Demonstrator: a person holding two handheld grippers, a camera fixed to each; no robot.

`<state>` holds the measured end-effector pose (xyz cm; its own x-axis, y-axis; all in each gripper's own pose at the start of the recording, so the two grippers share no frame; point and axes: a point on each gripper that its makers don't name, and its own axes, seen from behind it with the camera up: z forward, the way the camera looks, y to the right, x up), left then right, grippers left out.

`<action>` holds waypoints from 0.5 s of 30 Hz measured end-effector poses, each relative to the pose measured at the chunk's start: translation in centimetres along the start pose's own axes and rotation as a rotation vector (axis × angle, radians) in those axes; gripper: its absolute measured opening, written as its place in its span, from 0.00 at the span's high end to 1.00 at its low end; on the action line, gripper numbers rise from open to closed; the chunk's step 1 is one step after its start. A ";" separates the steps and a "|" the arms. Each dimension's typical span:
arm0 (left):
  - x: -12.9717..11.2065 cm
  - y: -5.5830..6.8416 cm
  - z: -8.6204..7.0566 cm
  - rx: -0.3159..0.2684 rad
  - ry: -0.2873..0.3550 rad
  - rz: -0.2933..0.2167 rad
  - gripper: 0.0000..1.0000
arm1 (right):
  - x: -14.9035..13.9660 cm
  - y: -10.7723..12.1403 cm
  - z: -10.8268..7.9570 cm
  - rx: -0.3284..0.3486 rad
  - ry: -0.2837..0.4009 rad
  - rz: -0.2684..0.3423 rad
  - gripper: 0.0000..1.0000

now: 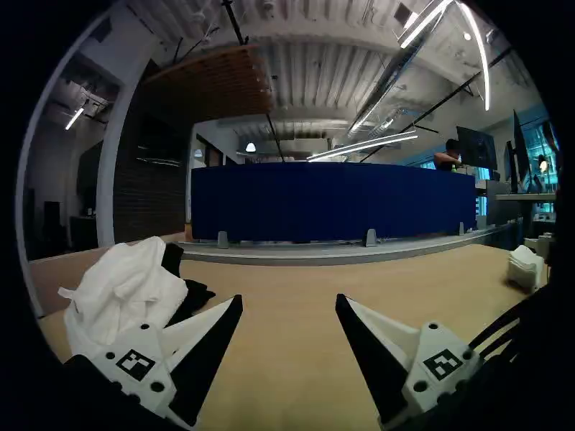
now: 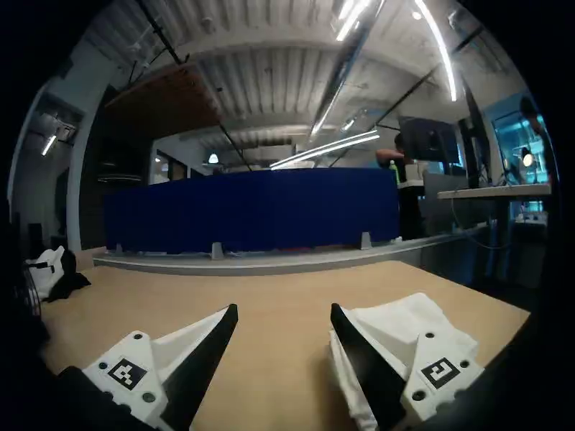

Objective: Fold towel

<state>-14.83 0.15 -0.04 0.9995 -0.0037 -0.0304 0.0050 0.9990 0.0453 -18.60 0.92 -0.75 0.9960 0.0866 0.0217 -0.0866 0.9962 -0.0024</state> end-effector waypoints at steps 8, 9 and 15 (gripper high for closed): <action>0.0 0.0 0.1 0.000 0.000 0.000 0.04 | 0.0 -0.8 -0.3 0.021 0.009 -0.046 0.00; 0.0 0.0 0.1 0.000 0.000 0.000 0.04 | 0.1 -0.9 -0.3 0.022 0.009 -0.048 0.00; 0.0 -0.1 0.1 0.000 0.000 0.000 0.04 | 0.0 -0.9 -0.2 0.024 0.011 -0.051 0.00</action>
<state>-14.86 0.09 0.01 0.9995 -0.0034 -0.0307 0.0048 0.9990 0.0453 -18.47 0.04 -0.99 0.9993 0.0357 0.0106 -0.0359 0.9991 0.0225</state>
